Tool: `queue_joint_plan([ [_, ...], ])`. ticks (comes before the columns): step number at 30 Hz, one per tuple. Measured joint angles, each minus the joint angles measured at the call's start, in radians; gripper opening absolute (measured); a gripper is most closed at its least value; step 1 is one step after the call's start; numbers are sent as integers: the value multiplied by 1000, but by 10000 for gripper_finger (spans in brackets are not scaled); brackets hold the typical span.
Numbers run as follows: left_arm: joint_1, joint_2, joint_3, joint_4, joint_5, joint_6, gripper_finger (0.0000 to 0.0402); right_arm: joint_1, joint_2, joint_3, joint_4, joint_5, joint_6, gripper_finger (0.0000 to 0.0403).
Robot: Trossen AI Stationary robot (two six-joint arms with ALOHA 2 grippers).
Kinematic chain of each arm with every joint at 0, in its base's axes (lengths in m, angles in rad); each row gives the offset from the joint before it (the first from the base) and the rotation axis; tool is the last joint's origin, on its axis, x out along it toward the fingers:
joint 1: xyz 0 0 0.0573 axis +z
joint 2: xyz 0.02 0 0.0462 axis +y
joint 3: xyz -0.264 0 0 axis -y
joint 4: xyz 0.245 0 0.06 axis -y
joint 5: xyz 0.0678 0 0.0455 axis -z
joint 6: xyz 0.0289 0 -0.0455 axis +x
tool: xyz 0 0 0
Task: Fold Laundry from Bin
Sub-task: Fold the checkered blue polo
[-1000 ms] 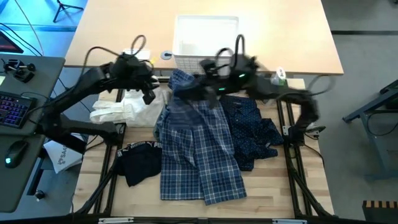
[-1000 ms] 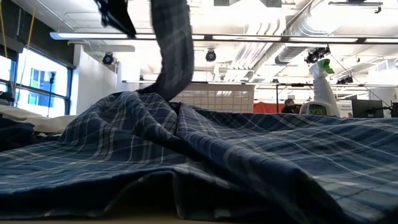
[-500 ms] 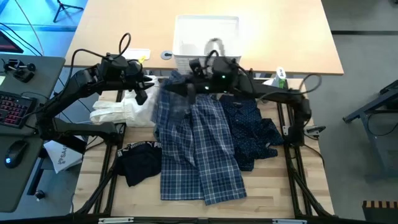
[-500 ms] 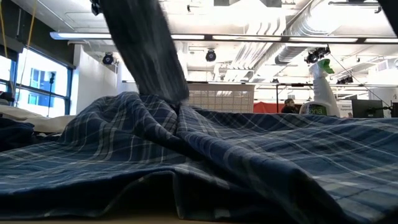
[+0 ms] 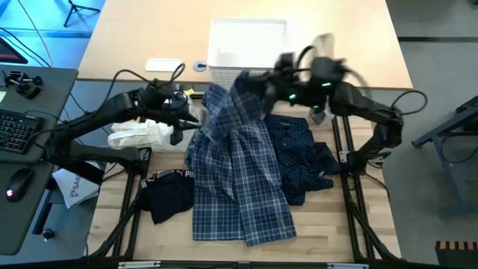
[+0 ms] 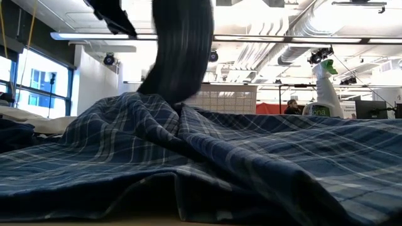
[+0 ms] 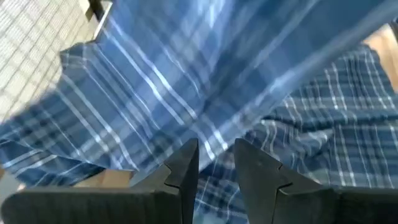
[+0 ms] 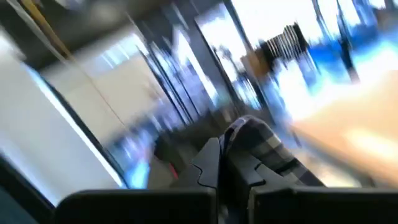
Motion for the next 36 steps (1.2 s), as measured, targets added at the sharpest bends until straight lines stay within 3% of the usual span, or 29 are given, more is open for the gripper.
queue_joint_plan([
  [7, -101, 0, -43, 282, -30, -50, 89, -18, -14, 1, 345, 33, -165, 0],
  [13, -206, 51, -43, 397, -20, -98, 89, -81, -13, 0, 368, -14, -204, 0],
  [17, -283, 139, -43, 441, -120, -196, 89, -152, -10, 0, 368, -23, -220, 0],
  [21, -358, 243, -44, 547, -341, -264, 82, -225, -5, 0, 368, -36, -187, 0],
  [24, -398, 320, -43, 661, -545, -283, 71, -271, -3, 0, 365, -105, -140, 0],
  [31, -417, 535, -43, 911, -1167, -284, 40, -305, -3, 0, 367, -277, -40, 0],
  [36, -447, 600, -44, 894, -1555, -295, 22, -304, -17, 0, 284, -462, 38, 0],
])
